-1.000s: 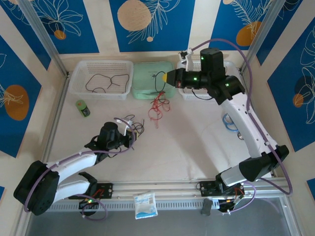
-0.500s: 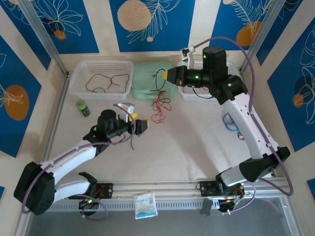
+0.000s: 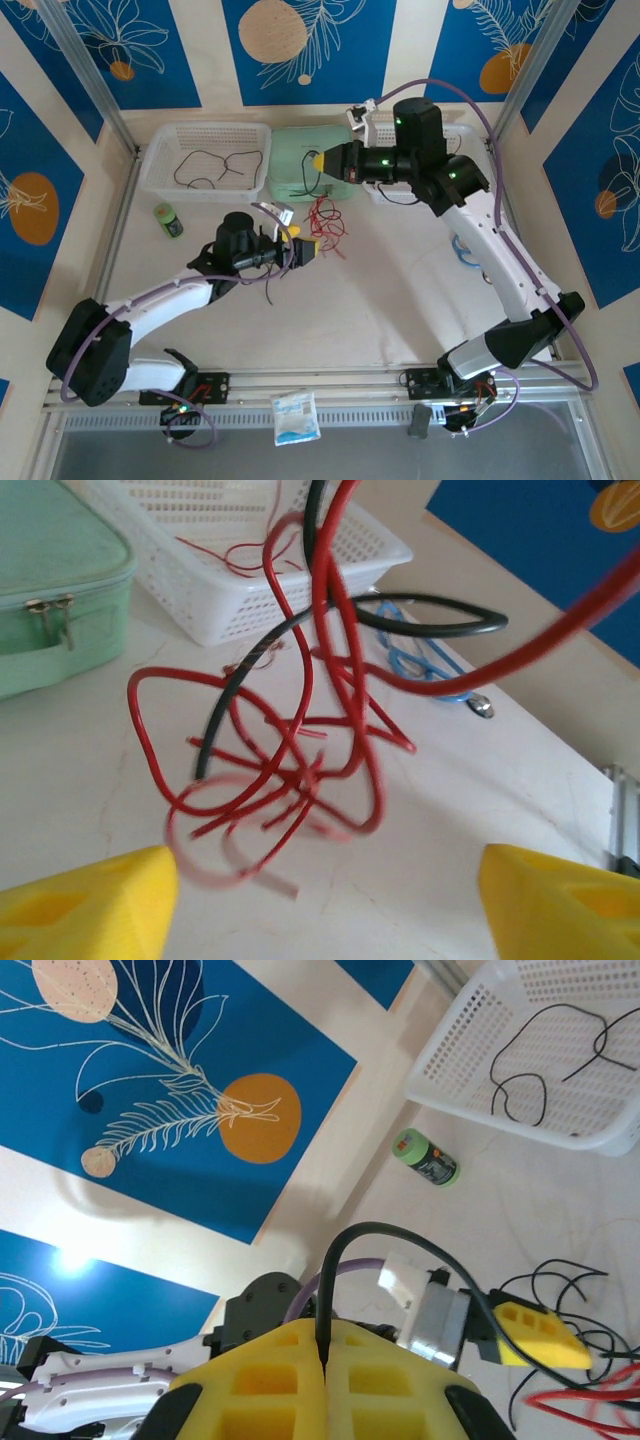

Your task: Untangle the cables

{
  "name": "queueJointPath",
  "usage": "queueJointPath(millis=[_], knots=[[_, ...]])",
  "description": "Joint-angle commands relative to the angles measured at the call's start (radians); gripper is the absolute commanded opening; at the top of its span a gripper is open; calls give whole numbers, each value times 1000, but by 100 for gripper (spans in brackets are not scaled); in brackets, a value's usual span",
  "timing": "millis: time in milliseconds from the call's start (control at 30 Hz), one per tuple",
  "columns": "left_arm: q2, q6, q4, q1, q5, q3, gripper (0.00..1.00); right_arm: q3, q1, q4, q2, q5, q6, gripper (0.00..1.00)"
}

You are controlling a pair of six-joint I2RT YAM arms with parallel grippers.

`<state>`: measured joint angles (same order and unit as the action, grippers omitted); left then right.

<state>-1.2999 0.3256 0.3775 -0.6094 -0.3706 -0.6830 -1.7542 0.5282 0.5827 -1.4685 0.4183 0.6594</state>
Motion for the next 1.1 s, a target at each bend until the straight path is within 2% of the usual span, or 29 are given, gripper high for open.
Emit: queueJointPath(millis=[0, 167, 300, 433, 500, 667, 733, 867, 1067], knots=[[-33, -30, 12, -7, 75, -41, 74, -19, 16, -26, 5, 10, 9, 0], [-79, -12, 51, -7, 73, -93, 75, -27, 26, -23, 21, -3, 13, 0], [-89, -6, 65, -7, 139, -104, 74, -30, 34, -24, 28, -3, 16, 0], [-83, -12, 56, -7, 225, -104, 64, -30, 41, -23, 31, -6, 18, 0], [-81, -14, 46, -7, 259, -104, 55, -29, 43, -22, 33, -7, 19, 0], [-75, -18, 13, -7, 307, -102, 11, -29, 39, -13, 47, -23, 16, 0], [-72, -19, 5, -7, 312, -91, 2, -30, 31, -3, 59, -40, 11, 0], [-59, -13, -2, -7, 321, -41, 1, -37, 2, 24, 101, -99, -2, 0], [-36, 16, 8, -7, 354, 76, 7, -39, -67, 42, 169, -156, -3, 0]])
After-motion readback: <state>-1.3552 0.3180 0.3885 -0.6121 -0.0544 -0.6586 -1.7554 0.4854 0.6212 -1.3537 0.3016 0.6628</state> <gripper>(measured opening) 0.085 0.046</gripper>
